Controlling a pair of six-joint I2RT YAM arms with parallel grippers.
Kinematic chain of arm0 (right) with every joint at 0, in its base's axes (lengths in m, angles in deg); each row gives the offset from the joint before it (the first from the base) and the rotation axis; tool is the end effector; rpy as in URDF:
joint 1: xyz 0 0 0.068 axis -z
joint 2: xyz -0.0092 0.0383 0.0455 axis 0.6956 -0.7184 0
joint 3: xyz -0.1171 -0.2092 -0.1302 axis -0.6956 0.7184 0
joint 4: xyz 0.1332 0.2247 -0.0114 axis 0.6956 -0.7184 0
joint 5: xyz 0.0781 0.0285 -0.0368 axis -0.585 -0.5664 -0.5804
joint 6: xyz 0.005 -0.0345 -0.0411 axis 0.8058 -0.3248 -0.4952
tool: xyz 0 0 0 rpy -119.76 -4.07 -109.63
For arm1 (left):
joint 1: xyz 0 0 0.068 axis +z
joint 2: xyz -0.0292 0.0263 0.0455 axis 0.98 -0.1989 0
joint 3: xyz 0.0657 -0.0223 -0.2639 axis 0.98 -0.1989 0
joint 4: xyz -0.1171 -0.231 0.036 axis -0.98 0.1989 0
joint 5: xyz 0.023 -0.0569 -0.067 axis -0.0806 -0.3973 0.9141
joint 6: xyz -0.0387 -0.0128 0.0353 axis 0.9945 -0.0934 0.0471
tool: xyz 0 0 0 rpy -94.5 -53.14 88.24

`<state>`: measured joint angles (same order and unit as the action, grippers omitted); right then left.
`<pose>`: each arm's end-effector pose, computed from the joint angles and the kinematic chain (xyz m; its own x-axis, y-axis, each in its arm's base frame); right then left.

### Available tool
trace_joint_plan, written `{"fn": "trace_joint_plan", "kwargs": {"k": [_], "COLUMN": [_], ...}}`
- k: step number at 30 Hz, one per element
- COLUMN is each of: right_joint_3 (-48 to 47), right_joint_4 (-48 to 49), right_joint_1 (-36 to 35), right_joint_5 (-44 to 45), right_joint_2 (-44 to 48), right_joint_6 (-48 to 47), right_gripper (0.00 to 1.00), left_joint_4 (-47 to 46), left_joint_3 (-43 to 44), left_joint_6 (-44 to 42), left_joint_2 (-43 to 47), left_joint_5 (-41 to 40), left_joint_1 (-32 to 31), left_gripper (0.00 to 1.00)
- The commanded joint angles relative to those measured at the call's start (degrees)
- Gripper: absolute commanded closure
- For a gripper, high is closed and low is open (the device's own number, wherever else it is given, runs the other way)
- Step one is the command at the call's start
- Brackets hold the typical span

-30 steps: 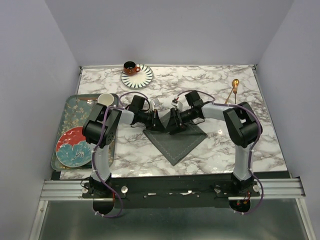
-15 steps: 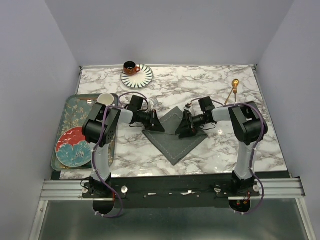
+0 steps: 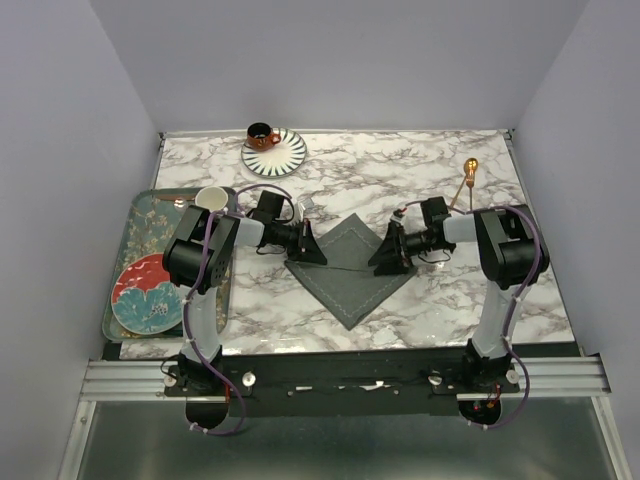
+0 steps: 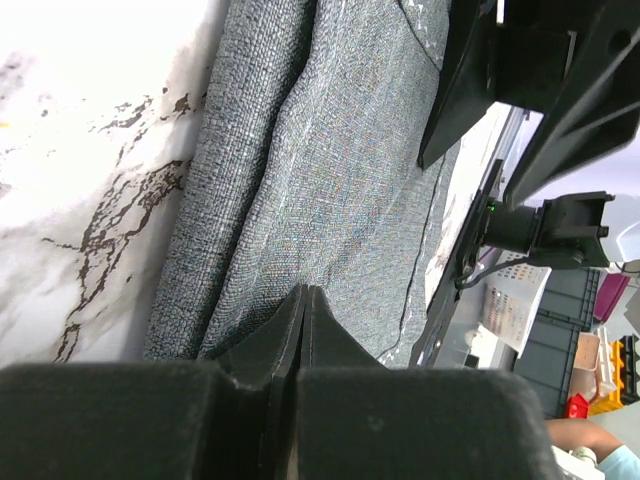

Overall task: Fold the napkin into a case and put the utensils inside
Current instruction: Smooth out the upper triangle-folded napkin at the center of the board.

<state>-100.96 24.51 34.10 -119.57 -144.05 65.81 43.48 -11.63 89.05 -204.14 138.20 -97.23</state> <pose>0.3206 0.0897 0.0891 -0.9989 -0.0453 0.0152 -0.0028 0.3739 0.9275 0.3422 -0.1467 0.0979 -0.9829 0.0429 -0.1788 0.1776 0.4736 -0.8626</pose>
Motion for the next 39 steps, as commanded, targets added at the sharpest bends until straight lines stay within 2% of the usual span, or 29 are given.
{"fn": "trace_joint_plan", "kwargs": {"k": [1, 10, 17, 21, 26, 32, 39], "right_joint_3": [2.0, 2.2, 1.6, 0.9, -0.5, -2.8, -6.3], "right_joint_4": [-2.4, -1.9, -2.1, -3.5, -6.1, -9.9, -15.0], "right_joint_1": [3.1, 4.3, 4.2, 4.1, 3.6, 3.0, 2.3], "right_joint_5": [2.3, -0.2, 1.5, 1.5, 0.6, 6.5, 16.5], "right_joint_2": [-1.3, -5.1, -4.1, -0.1, 5.7, 6.0, 1.7], "right_joint_6": [-1.3, 2.6, 3.7, 1.7, 0.4, -2.2, -5.7], "right_gripper": [0.36, 0.47, 0.53, 0.54, 0.57, 0.64, 0.74], "left_joint_4": [6.2, 6.3, 6.4, 4.5, 4.1, 3.8, 3.2], "left_joint_3": [-2.9, -2.7, -2.3, -1.6, 0.6, -0.3, -2.5], "left_joint_6": [-5.2, -5.1, -5.1, -6.7, -5.2, -3.6, -4.6], "left_joint_2": [-3.5, -3.7, -4.2, 1.0, 7.3, 7.8, 0.3], "left_joint_5": [-10.4, -10.7, -10.1, -2.6, -0.4, -0.7, -1.4], "left_joint_1": [1.5, 1.5, 1.5, 0.7, 0.1, 0.1, 0.9], "left_gripper": [0.97, 0.97, 0.97, 0.89, 0.82, 0.76, 0.78]}}
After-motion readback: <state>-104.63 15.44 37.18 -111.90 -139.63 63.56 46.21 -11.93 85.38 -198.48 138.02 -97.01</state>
